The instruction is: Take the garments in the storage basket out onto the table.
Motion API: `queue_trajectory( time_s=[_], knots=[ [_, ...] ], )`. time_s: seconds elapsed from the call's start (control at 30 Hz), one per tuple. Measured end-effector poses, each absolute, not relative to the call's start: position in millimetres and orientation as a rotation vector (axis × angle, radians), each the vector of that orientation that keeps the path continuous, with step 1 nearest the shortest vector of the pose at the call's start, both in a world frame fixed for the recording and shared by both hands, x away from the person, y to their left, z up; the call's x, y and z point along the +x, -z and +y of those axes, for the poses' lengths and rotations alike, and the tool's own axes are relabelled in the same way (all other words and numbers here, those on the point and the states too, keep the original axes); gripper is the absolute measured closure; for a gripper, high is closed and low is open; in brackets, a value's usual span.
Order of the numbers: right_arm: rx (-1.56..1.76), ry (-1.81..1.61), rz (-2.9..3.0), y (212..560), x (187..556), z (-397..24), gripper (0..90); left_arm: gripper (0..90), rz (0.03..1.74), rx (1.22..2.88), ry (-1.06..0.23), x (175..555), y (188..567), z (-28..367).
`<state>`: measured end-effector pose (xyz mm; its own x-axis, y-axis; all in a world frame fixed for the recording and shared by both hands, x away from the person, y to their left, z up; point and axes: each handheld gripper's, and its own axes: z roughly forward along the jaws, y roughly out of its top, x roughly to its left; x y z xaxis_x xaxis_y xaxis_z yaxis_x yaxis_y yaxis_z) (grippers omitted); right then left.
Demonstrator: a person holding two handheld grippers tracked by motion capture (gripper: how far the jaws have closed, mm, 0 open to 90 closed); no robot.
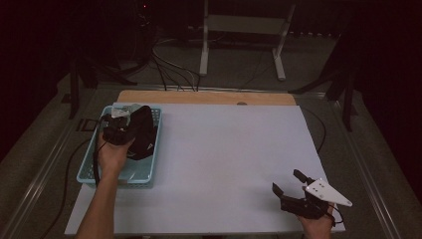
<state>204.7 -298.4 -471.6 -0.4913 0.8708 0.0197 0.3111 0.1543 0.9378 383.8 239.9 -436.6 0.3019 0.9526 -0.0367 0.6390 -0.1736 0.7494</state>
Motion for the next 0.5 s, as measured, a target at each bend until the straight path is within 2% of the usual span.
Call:
queue_trajectory(
  time_s=[0.5],
  knots=[
    [1.124, -1.335, 1.891, 472, 205, -298, 11.7, 82.0, 1.298, 1.836, -0.65, 363, 409, 244]
  ],
)
